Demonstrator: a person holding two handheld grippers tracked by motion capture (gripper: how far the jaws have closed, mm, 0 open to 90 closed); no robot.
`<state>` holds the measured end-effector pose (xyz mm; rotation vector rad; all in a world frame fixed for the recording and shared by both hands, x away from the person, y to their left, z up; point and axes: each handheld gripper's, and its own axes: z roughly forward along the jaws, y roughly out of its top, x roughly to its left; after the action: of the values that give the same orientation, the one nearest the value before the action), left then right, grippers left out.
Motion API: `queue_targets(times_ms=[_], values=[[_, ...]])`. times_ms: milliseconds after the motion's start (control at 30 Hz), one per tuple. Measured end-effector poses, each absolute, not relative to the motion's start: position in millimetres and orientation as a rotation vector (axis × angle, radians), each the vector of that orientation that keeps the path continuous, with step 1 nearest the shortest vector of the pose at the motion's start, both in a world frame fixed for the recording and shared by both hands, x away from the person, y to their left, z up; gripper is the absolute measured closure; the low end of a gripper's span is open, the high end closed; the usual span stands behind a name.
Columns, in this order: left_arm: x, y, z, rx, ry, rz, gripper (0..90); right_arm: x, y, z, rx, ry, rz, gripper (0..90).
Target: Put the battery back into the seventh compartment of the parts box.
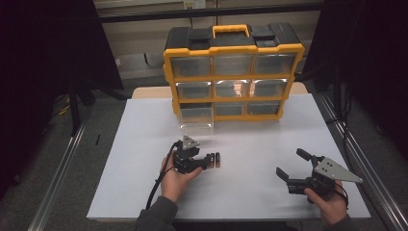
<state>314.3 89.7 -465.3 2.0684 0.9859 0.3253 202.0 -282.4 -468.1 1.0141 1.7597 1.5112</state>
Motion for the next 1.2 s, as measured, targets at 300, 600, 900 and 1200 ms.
queue_targets(times_ms=[300, 600, 900, 1200], values=[[313.6, 85.2, -466.9, 2.108, 1.025, 0.256, 62.0, 201.5, -283.1, -467.7, 1.015, 1.761, 1.514, 1.5], [315.2, 81.9, -473.8, 2.162, 1.055, 0.255, 69.8, 201.7, -282.9, -467.6, 1.007, 1.761, 1.514, 1.5], [319.0, 85.3, -474.9, 2.166, 1.1, 0.226, 77.2, 201.7, -282.9, -467.3, 1.01, 1.752, 1.522, 1.5], [324.5, 102.1, -462.1, 2.075, 1.128, 0.125, 77.4, 201.4, -283.9, -467.1, 1.015, 1.752, 1.523, 1.5]])
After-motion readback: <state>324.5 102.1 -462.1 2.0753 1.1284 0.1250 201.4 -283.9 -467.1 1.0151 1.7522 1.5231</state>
